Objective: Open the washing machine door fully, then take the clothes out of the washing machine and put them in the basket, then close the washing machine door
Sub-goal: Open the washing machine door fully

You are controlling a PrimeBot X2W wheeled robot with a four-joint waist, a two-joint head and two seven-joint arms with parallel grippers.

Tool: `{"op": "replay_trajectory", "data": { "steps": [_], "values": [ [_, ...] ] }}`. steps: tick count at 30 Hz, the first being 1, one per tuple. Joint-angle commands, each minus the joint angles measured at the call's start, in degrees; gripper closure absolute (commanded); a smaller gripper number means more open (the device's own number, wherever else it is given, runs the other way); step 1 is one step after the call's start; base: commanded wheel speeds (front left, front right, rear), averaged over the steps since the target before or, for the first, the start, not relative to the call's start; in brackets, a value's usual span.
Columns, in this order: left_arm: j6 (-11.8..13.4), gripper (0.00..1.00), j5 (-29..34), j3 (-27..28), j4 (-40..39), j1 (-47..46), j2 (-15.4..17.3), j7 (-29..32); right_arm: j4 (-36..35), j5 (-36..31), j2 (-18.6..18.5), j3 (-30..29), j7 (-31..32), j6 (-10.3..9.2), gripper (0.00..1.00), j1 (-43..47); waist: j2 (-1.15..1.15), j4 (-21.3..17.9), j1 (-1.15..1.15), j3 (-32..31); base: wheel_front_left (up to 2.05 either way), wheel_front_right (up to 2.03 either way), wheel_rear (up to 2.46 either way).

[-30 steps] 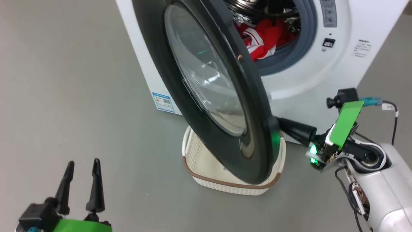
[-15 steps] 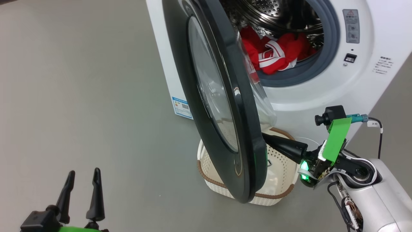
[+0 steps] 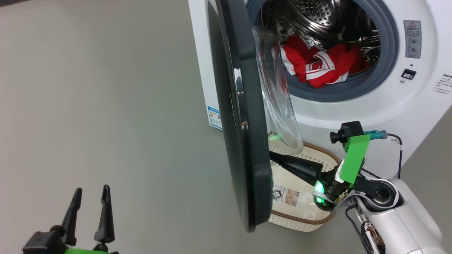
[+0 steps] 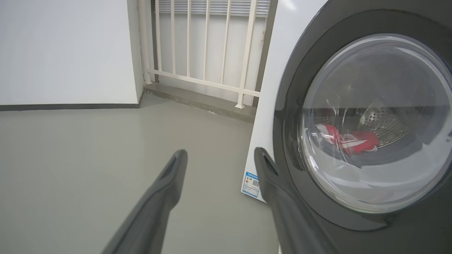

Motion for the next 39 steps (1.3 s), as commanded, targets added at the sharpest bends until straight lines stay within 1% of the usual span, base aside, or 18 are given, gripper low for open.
{"op": "replay_trajectory", "data": {
  "steps": [1,6,15,26,39],
  "values": [
    [-0.2,0.00,0.4,1.9,-1.1,-0.7,1.2,-0.5,-1.9,0.0,1.7,1.5,0.5,0.09,1.00,-0.1,0.00,0.9,0.00,0.1,0.00,0.00,0.00],
    [-0.2,0.00,0.3,1.9,-0.9,-0.7,1.2,-0.5,-1.6,-0.7,3.4,2.4,0.7,0.09,1.00,-0.6,0.00,2.8,0.00,0.3,0.00,0.00,0.00],
    [-0.2,0.00,0.2,3.8,-2.3,0.1,0.5,-0.5,0.2,-1.7,6.0,4.2,1.4,0.09,1.00,-3.4,0.00,3.4,0.00,1.7,0.00,0.00,0.00],
    [-0.2,0.00,0.6,4.3,-2.8,0.4,-0.1,-0.5,1.1,-2.4,7.0,4.3,1.8,0.09,1.00,-4.5,0.00,3.4,0.00,2.0,0.00,0.00,0.00],
    [-0.2,0.00,0.7,3.1,-1.8,-0.4,0.1,-0.5,-0.7,-3.4,7.0,1.6,0.5,0.09,1.00,-3.0,0.00,2.9,0.00,1.1,0.00,0.00,0.00]
  ]
}}
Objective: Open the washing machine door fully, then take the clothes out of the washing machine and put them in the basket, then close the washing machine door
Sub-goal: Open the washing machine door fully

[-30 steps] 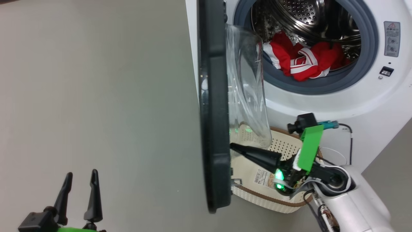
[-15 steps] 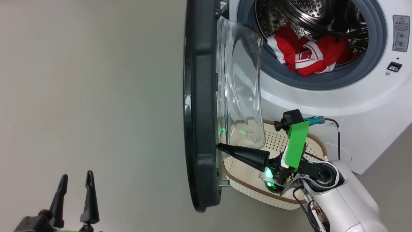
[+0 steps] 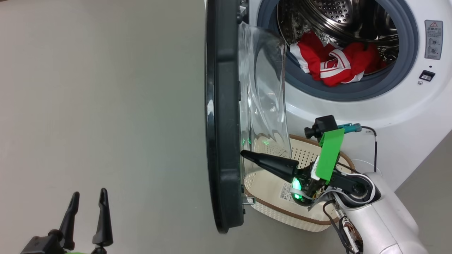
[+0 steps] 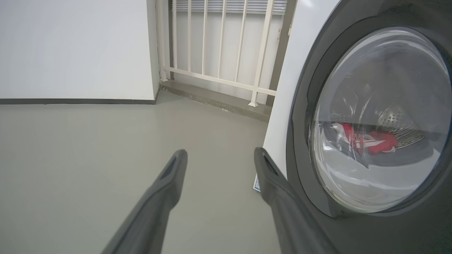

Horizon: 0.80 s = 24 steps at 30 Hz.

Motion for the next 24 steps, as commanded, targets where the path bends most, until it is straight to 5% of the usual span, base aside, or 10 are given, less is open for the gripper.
{"op": "replay_trajectory", "data": {
  "steps": [1,9,14,15,16,24],
  "values": [
    [-0.2,0.00,0.3,1.6,-1.0,-1.7,1.1,-0.5,-2.3,-0.4,1.1,0.3,-0.5,0.10,1.00,-0.3,0.00,-0.1,0.00,-0.2,0.00,0.00,0.00],
    [-0.2,0.00,0.2,1.5,-0.9,-1.5,1.8,-0.5,-8.0,-3.1,-0.5,-1.9,-3.1,0.10,1.00,1.8,0.00,-1.4,0.00,-1.2,0.00,0.00,0.00],
    [-0.2,0.00,0.4,1.4,-0.9,-1.2,2.1,-0.5,-12.9,-6.8,-2.3,-3.3,-6.8,0.10,0.52,3.9,0.00,-2.7,0.00,-1.8,0.00,0.00,0.00],
    [-0.2,0.00,0.5,1.4,-0.9,-1.1,2.1,-0.5,-13.5,-7.8,-2.5,-3.7,-8.0,0.10,0.12,4.5,0.00,-3.0,0.00,-1.9,0.00,0.00,0.00],
    [-0.2,0.00,0.4,1.5,-0.9,-1.1,2.2,-0.5,-14.2,-8.6,-2.8,-3.8,-9.1,0.10,0.00,5.0,0.00,-3.3,0.00,-1.9,0.00,0.00,0.00],
    [-0.2,0.00,0.3,2.0,-1.3,-1.1,2.5,-0.5,-21.0,-17.3,-5.0,-4.1,-18.6,0.10,0.00,8.3,0.00,-5.7,0.00,-1.7,0.00,0.00,0.00]
  ]
}}
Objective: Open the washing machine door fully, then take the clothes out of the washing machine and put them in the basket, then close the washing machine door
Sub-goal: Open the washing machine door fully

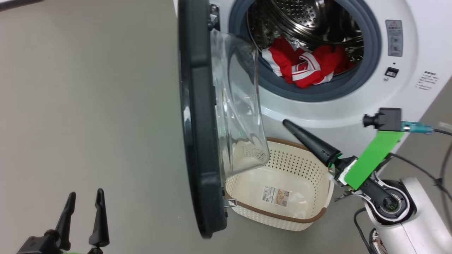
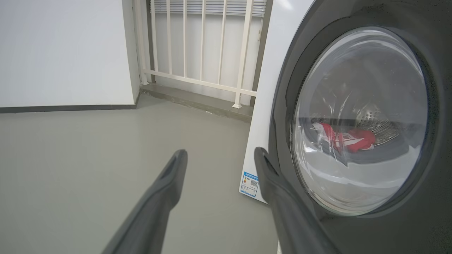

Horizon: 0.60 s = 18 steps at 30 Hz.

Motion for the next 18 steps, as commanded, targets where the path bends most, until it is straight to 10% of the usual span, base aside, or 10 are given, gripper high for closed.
{"op": "replay_trajectory", "data": {
  "steps": [1,18],
  "values": [
    [-0.2,0.00,0.3,2.0,-1.6,-1.2,1.5,-0.5,-2.2,-0.9,-0.1,1.0,-0.9,0.09,0.00,0.3,0.00,-0.7,0.00,0.2,0.00,0.00,0.00],
    [-0.2,0.00,0.5,2.2,-2.2,-1.1,1.6,-0.5,-2.2,-18.6,-10.0,9.0,-31.1,0.09,0.00,6.5,0.00,-3.4,0.00,0.2,0.00,0.00,0.00]
  ]
}}
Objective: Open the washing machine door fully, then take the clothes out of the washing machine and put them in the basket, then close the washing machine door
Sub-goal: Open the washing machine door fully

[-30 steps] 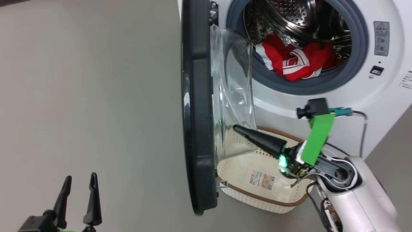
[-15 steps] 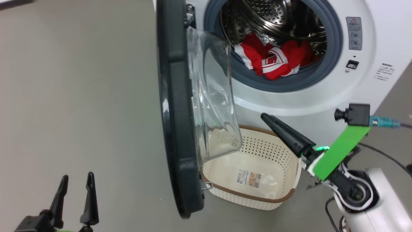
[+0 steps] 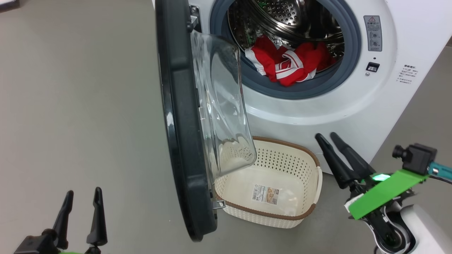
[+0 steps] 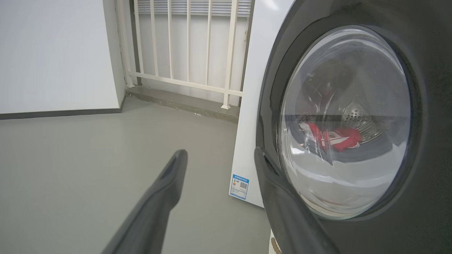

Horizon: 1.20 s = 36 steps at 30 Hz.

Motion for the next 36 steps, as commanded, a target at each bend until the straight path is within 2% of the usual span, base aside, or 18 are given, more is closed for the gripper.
{"op": "replay_trajectory", "data": {
  "steps": [1,5,10,13,17,20,29,36],
  "values": [
    [-0.2,0.00,0.5,2.0,-1.6,-1.1,1.2,-0.5,-0.1,-1.9,-1.5,1.6,-3.7,0.09,0.00,0.2,0.00,-0.1,0.00,-0.1,0.00,0.00,0.00],
    [-0.2,0.00,0.4,2.3,-1.7,-1.0,1.2,-0.5,3.9,-5.4,-2.9,3.3,-11.0,0.09,0.00,0.1,0.00,-0.4,0.00,-0.1,0.00,0.00,0.00],
    [-0.2,0.00,0.3,2.3,-1.7,-0.8,1.1,-0.5,9.6,-11.4,-3.4,4.7,-14.5,0.09,0.00,-1.0,0.00,-0.7,0.00,-0.1,0.00,0.00,0.00],
    [-0.2,0.00,0.2,2.3,-1.8,-0.8,1.0,-0.5,11.9,-14.7,-2.7,3.4,-14.9,0.09,0.00,-1.4,0.00,-0.8,0.00,0.1,0.00,0.00,0.00],
    [-0.2,0.00,0.1,2.3,-1.9,-0.8,0.9,-0.5,12.4,-20.7,0.6,-3.7,-15.0,0.09,0.00,0.0,0.00,-0.9,0.00,0.5,0.00,0.00,0.00],
    [-0.2,0.00,0.1,2.4,-1.9,-0.7,0.7,-0.5,11.8,-23.6,2.1,-5.5,-15.0,0.09,0.00,1.2,0.00,-1.1,0.00,0.6,0.00,0.00,0.00],
    [-0.2,0.00,0.2,2.5,-1.8,-1.0,0.5,-0.5,11.4,-27.7,3.2,-6.0,-15.0,0.09,0.00,2.3,0.00,-1.8,0.00,0.9,0.00,0.00,0.00],
    [-0.2,0.00,0.2,2.5,-1.9,-1.0,0.4,-0.5,11.3,-28.0,3.3,-5.8,-15.0,0.09,0.00,2.3,0.00,-1.9,0.00,1.0,0.00,0.00,0.00]
  ]
}}
